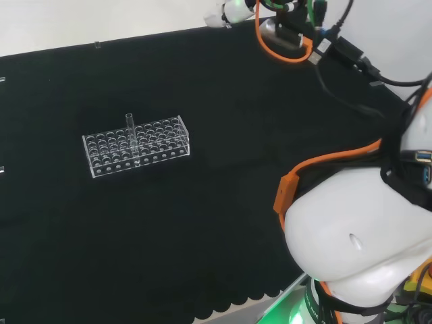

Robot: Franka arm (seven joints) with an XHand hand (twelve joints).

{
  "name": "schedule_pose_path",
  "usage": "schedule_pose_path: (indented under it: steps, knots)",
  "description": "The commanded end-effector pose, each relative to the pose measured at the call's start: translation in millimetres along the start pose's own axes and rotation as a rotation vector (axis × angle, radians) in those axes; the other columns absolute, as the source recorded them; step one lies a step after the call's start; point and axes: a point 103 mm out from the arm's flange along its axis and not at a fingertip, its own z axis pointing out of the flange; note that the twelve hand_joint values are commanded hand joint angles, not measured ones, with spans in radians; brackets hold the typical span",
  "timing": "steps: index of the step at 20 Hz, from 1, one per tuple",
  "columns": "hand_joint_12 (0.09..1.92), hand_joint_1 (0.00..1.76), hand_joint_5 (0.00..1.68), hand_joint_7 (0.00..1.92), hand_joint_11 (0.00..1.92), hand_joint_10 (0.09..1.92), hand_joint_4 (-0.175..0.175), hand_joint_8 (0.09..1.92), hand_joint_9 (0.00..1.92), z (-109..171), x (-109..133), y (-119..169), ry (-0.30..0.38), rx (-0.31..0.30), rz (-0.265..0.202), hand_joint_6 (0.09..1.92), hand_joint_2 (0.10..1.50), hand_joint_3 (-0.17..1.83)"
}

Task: Pick up the test tube.

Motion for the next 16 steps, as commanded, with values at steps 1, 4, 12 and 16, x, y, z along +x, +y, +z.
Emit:
schedule_pose_path:
  steps: [1,4,12,16]
  knots:
    - [1.34,0.72,0.27,0.21,0.00,0.92,-0.013,0.75,0.10,23.8,9.6,35.0,0.032,0.048,-0.048,0.09,0.92,0.10]
    - [1.35,0.72,0.27,0.21,0.00,0.92,-0.013,0.75,0.10,40.4,12.5,47.3,0.025,0.086,-0.058,0.09,0.92,0.10]
    - [1.36,0.74,0.28,0.22,0.00,0.92,-0.013,0.75,0.10,85.3,24.9,75.8,-0.025,0.176,-0.091,0.09,0.92,0.11]
    - [1.36,0.75,0.30,0.22,0.00,0.92,-0.010,0.75,0.11,105.7,28.5,85.1,-0.027,0.207,-0.101,0.09,0.92,0.11]
